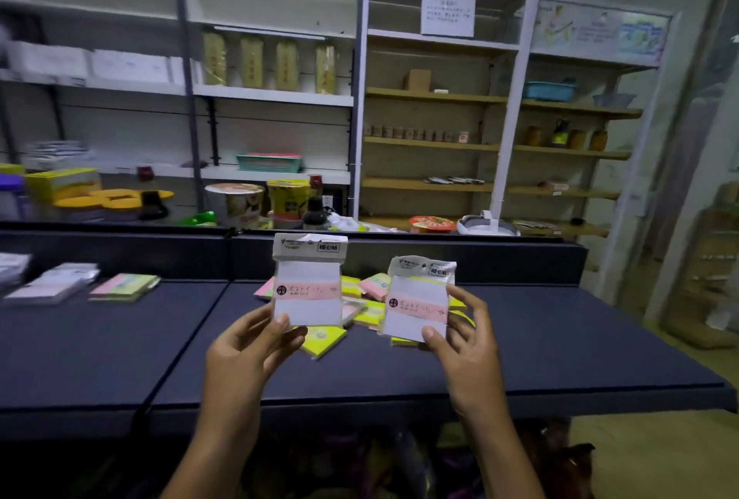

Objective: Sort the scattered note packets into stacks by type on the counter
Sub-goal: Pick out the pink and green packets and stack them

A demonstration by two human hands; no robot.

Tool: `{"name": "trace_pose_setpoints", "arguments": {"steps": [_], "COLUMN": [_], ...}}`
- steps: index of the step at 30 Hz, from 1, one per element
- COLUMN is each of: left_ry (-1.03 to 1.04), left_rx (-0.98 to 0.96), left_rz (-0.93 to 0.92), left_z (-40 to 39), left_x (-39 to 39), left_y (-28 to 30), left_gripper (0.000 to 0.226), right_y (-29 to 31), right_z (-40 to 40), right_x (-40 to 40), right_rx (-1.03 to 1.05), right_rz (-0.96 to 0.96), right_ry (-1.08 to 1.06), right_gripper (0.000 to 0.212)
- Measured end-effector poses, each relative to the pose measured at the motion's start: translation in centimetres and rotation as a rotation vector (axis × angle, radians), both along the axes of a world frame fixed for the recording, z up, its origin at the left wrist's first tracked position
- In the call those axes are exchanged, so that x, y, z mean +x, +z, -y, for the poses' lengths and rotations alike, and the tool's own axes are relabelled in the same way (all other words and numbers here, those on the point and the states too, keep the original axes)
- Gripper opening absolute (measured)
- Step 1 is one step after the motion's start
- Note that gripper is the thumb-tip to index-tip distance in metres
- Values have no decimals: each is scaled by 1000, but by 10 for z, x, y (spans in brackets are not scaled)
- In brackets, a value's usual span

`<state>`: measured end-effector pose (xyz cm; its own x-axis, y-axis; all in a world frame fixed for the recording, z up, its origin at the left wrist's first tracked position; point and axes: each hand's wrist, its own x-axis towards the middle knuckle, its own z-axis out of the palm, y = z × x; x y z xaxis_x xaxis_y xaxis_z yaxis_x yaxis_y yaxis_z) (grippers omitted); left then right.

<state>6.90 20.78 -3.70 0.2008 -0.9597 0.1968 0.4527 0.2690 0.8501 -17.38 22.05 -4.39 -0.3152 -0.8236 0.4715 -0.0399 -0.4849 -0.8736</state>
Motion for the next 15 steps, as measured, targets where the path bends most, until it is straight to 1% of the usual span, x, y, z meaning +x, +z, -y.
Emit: {"name": "trace_pose_setpoints", "arguments": {"steps": [10,15], "left_ry": [196,265], "left_rx": [-57,-72], "left_rz": [-37,-8], "left_z": [-62,-87], "left_x": [118,192], "left_y": [12,13], "left_gripper": [20,21], "right_y": [17,22], "right_z": [-22,-37], "right_x": [113,188], "right_rx": [-73,-96], "right_rz": [-38,-40], "right_ry": [130,194], "right_gripper": [52,50]}}
